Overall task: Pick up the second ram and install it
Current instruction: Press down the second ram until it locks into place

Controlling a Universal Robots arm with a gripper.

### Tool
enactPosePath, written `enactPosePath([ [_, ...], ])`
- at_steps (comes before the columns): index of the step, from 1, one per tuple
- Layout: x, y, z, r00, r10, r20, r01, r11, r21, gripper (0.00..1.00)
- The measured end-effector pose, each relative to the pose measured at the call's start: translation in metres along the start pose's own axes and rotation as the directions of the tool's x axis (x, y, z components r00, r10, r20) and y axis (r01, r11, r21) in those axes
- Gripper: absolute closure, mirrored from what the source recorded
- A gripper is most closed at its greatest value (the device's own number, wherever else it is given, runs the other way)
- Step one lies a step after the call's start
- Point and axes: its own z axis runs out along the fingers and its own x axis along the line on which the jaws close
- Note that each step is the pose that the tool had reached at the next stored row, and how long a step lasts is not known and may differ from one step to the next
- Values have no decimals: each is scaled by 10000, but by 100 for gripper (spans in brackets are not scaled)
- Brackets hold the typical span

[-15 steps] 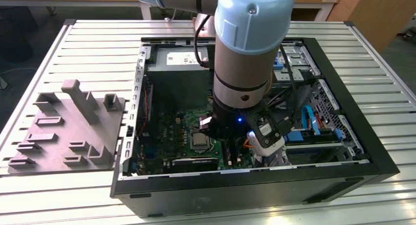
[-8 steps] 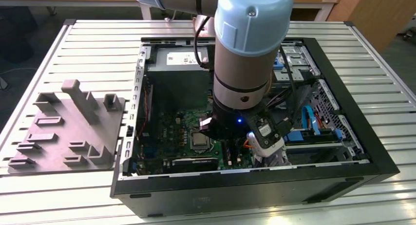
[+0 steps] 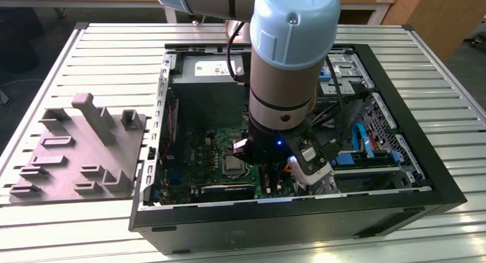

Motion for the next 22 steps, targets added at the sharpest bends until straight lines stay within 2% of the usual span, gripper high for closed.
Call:
enactPosePath([
  [22, 2, -2, 48, 10000, 0, 0, 0, 10000, 1, 90],
])
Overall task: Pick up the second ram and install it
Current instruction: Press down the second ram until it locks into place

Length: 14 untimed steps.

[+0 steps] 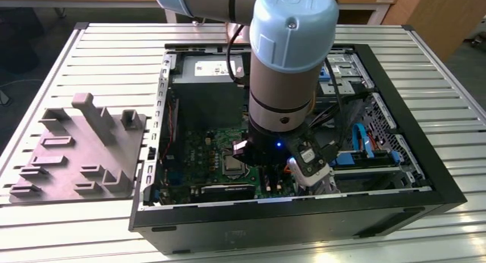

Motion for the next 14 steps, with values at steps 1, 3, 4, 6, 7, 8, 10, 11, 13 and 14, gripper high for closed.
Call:
enactPosePath([
  [1, 0, -1, 4, 10000, 0, -1, 0, 10000, 4, 90],
  [3, 0, -1, 4, 10000, -1, -2, 1, 10000, 5, 90],
  [4, 0, -1, 4, 10000, 0, -2, 0, 10000, 6, 90],
  [6, 0, 0, 4, 10000, 0, -1, 0, 10000, 2, 90],
  [7, -1, 1, -6, 10000, 0, 3, 0, 10000, -11, 90],
  [8, -2, 5, -24, 10000, 1, 7, -1, 10000, -31, 90],
  [10, -5, 3, -102, 10000, 0, -1, 0, 10000, 1, 90],
  [11, -6, 5, -138, 10000, 1, 1, -1, 10000, -3, 90],
  [13, -10, 7, -223, 10000, 0, 0, 0, 10000, 2, 90],
  [14, -12, 9, -260, 10000, 0, 0, 0, 10000, 0, 90],
])
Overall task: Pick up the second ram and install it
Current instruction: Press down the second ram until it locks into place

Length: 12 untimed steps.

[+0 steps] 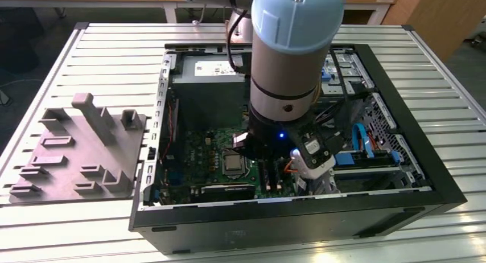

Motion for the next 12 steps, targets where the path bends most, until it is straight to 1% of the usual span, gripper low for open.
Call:
enactPosePath([
  [2, -2, 1, -56, 10000, 0, -1, 0, 10000, 2, 90],
  [3, -3, 2, -63, 10000, 0, 0, 0, 10000, 2, 90],
  [7, -3, 6, -64, 10000, -1, 0, 1, 10000, 0, 90],
  [9, -3, 32, -63, 10000, 0, -1, 0, 10000, 2, 90],
  [12, 0, 102, -59, 10000, 1, 0, -1, 10000, 2, 90],
])
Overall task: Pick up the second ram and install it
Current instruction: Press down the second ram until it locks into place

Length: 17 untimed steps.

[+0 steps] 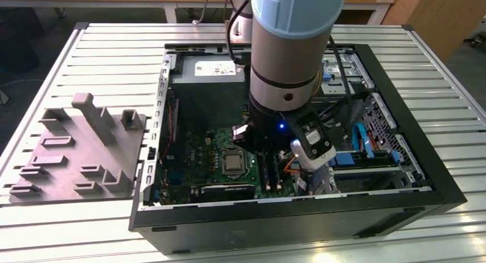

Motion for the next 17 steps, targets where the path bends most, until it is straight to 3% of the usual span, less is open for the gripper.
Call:
enactPosePath([
  [10, 7, 260, 13, 10000, 1, 0, -1, 10000, 0, 90],
  [17, 5, 279, -46, 10000, 1, 0, -1, 10000, -1, 90],
])
